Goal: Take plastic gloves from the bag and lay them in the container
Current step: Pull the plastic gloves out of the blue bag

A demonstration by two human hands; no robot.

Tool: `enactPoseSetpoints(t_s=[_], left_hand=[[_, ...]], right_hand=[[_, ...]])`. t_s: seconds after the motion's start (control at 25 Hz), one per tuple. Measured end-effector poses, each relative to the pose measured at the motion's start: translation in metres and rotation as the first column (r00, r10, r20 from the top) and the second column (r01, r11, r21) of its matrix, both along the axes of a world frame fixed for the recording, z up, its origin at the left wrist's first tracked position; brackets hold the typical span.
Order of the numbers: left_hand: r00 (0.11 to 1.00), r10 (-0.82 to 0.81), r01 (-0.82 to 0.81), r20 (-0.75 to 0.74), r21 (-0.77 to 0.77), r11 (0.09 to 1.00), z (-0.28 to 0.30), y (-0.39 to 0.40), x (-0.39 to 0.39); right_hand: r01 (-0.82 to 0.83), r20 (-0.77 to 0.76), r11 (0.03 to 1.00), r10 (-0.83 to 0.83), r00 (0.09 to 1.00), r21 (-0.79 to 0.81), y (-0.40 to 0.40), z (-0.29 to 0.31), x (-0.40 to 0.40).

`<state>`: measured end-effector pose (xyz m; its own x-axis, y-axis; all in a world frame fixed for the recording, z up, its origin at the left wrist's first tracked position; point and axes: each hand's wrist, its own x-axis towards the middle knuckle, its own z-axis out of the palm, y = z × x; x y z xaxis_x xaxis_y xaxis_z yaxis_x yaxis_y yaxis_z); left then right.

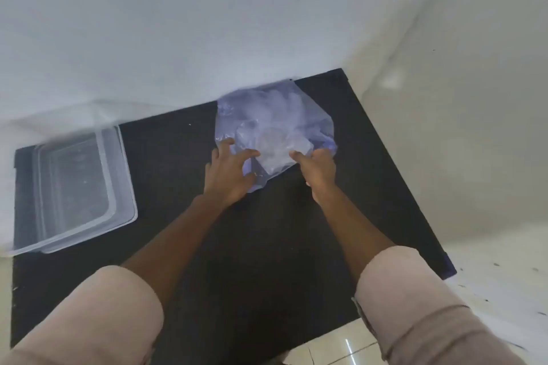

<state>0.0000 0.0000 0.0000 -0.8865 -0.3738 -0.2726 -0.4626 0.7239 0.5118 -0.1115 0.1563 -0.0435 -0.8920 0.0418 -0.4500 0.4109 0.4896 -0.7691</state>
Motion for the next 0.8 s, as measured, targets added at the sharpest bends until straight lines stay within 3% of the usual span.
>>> enactPoseSetpoints(t_s=[0.12,0.28,0.36,0.44,0.64,0.72,0.8], left_hand=[[0.999,0.029,-0.029,0.037,0.001,1.0,-0.013,-0.005,-0.016],[0.996,0.094,-0.094,0.004,0.14,0.986,-0.026,-0.011,-0.028],[0.989,0.146,-0.143,-0.009,0.153,0.978,-0.024,-0.014,-0.033],[0.985,0.173,-0.169,-0.021,0.138,0.976,-0.024,-0.014,-0.037],[0.983,0.183,-0.177,-0.03,0.136,0.975,-0.024,-0.015,-0.038],[0.98,0.196,-0.191,-0.031,0.136,0.972,-0.022,-0.017,-0.038],[0.979,0.198,-0.192,-0.04,0.126,0.973,-0.021,-0.017,-0.038]], right_hand=[[0.071,-0.003,0.997,-0.071,0.997,0.024,-0.019,-0.002,-0.011],[0.127,-0.047,0.989,-0.124,0.991,0.074,-0.034,-0.005,-0.022],[0.153,-0.102,0.988,-0.153,0.983,-0.01,-0.042,0.0,-0.017],[0.215,-0.095,0.957,-0.237,0.967,-0.197,-0.051,0.008,-0.008],[0.484,0.26,0.73,-0.408,0.875,-0.483,-0.061,0.032,0.007],[0.558,0.396,0.582,-0.393,0.83,-0.592,-0.053,0.041,0.011],[0.588,0.482,0.528,-0.34,0.808,-0.613,-0.039,0.05,0.018]])
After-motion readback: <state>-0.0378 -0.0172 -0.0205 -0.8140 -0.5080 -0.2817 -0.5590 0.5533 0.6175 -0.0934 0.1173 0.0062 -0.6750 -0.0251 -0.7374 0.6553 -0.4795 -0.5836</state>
